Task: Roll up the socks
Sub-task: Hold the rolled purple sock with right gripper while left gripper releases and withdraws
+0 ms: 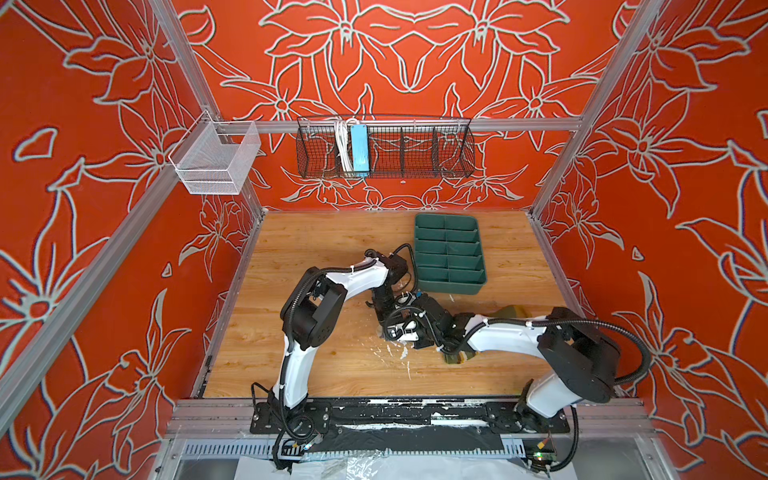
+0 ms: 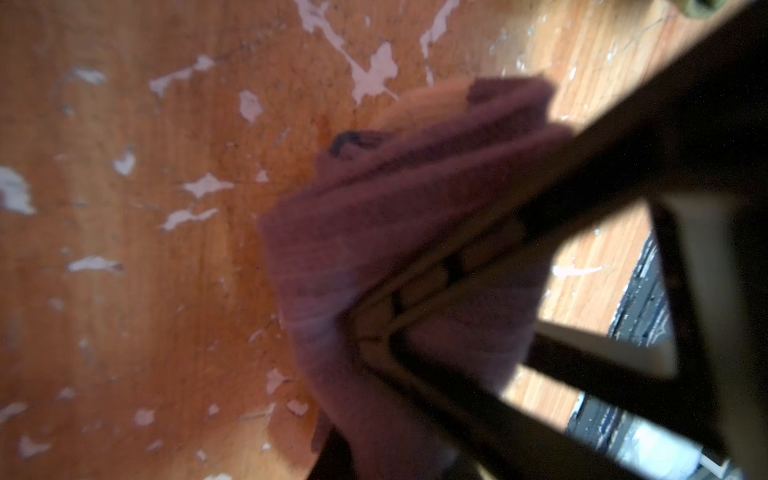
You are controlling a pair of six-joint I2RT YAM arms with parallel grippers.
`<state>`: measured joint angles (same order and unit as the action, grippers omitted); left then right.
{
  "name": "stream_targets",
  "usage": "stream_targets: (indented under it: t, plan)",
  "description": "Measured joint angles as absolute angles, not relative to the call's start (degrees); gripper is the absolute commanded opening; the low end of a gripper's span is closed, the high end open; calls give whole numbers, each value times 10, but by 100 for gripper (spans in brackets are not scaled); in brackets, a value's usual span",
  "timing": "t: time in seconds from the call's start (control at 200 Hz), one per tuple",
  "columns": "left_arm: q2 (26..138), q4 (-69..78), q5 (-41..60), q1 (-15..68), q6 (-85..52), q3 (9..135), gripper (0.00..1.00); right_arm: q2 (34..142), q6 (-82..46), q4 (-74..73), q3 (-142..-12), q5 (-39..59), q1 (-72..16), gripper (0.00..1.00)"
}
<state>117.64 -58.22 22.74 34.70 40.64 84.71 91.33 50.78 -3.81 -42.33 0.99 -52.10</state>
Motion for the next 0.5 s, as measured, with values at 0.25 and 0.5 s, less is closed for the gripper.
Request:
stream_targets:
  t: [0.25,0.5]
  plan:
    - [1097,-508,200,353,389,779,53,908,506,-18,-426,13,-521,0]
    - [925,-394,163,352,386,674,68,908,507,45,-454,32,-519,0]
